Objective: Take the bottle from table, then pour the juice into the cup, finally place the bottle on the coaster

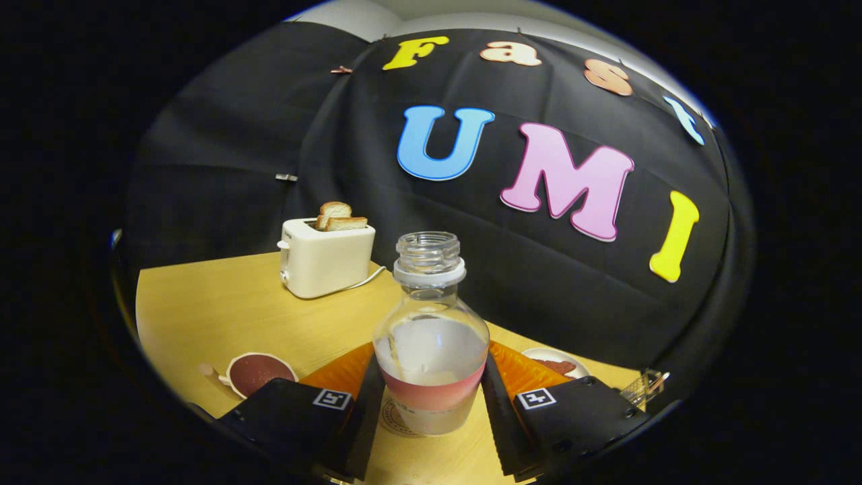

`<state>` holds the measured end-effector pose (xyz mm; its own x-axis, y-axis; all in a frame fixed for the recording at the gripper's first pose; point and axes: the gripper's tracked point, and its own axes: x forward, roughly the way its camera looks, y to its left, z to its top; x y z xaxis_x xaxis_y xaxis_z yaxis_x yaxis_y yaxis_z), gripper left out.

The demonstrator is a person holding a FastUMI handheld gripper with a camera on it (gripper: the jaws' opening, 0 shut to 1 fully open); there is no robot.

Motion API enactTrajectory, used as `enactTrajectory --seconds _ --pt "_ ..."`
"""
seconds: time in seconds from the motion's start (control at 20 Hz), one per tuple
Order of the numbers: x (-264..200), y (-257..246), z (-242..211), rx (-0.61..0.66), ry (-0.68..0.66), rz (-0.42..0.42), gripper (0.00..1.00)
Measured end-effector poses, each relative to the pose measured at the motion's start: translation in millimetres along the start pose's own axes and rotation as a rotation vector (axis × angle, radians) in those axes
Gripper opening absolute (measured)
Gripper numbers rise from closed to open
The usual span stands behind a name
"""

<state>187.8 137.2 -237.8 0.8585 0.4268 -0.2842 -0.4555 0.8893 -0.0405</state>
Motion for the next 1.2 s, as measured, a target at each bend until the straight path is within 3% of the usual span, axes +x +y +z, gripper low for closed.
enactTrajectory --seconds 0.25,0.5,1.1,1.15,1.2 --pt "31.4 -6.7 -20.7 0.151 -0.036 -0.008 0.74" --pt "51.3 -0.9 -47.5 0.221 -0.003 -0.016 0.74" --pt "45.4 -1.5 -75.8 0.191 0.030 -0.036 0.79" --pt "42.5 -3.9 -77.9 0.184 0.030 -0.050 0.93" --pt "37.8 -5.4 -73.6 0.182 0.022 -0.057 1.00"
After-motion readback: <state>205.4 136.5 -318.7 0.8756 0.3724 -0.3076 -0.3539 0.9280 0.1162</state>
